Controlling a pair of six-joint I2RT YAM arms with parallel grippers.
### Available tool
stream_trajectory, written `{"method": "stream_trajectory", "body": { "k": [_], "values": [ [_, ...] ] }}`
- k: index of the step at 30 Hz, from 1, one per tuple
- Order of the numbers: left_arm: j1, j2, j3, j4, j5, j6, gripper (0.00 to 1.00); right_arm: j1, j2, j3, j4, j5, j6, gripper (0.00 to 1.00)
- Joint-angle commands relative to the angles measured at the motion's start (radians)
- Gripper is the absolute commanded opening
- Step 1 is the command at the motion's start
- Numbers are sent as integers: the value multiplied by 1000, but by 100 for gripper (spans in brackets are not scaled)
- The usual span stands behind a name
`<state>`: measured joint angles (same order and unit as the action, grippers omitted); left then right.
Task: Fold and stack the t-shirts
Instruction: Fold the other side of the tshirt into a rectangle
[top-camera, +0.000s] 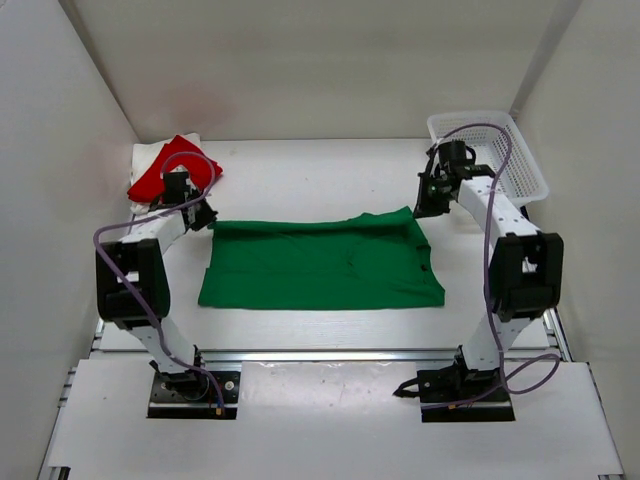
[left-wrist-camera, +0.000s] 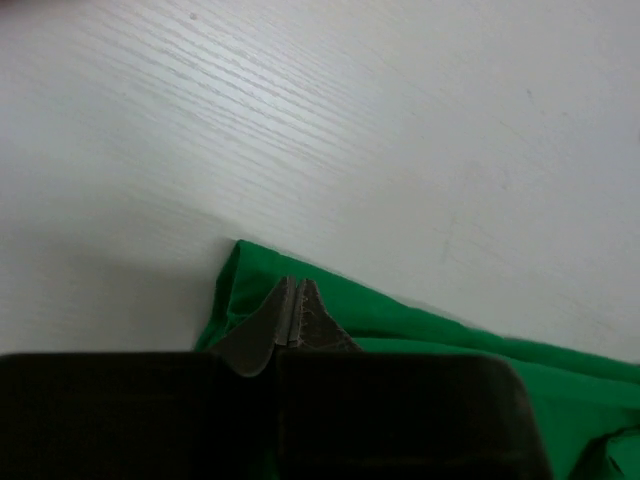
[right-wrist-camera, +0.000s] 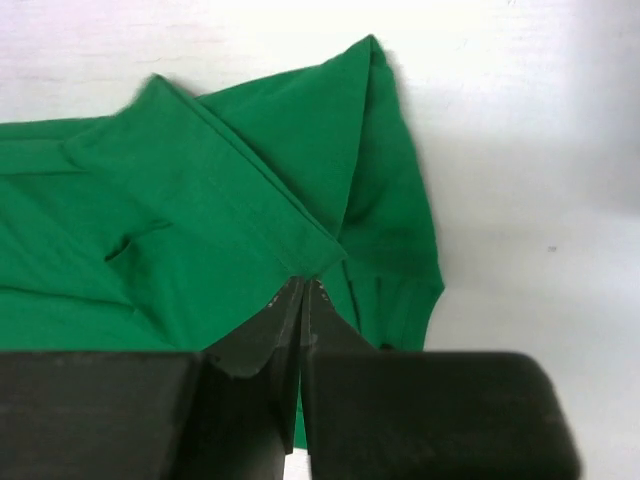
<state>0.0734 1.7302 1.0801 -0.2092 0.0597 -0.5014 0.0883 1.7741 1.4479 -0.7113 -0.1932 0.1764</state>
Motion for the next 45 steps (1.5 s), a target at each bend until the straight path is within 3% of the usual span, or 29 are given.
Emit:
{"method": "stream_trajectory", "body": {
  "k": [1,14,22,26,28,29,31,34,35,38,41,42,44,45],
  "values": [
    [8,-121,-23,10,38,-3,0,1,-131,-92,141,1,37,0],
    [8,-353,-230,30,109,-38,0,1,-564,-575,274,61,115,0],
    [167,-390,-508,177,334,-184,0,7,-771,-874,369,44,227,1],
    [224,-398,-577,263,422,-247,20,-10,-792,-972,417,12,274,1],
    [233,-451,-592,287,402,-273,41,1,-809,-994,420,34,279,9],
    [227,-516,-600,291,372,-276,45,4,-823,-983,415,63,282,11],
    [204,-607,-608,295,320,-284,48,16,-849,-960,406,81,276,24],
    [129,-724,-602,288,237,-257,47,46,-860,-904,409,87,262,29],
    [79,-738,-600,298,215,-247,44,71,-842,-887,426,84,262,28],
    [-58,-710,-595,306,180,-238,41,181,-713,-806,515,61,241,0],
    [-225,-637,-598,340,186,-232,39,240,-515,-692,582,61,212,0],
    [-263,-606,-606,353,207,-247,39,248,-454,-648,585,46,213,2],
    [-300,-584,-617,381,241,-256,36,272,-365,-586,615,47,174,18],
    [-322,-574,-635,393,250,-255,37,277,-310,-554,633,51,163,21]
  ]
}}
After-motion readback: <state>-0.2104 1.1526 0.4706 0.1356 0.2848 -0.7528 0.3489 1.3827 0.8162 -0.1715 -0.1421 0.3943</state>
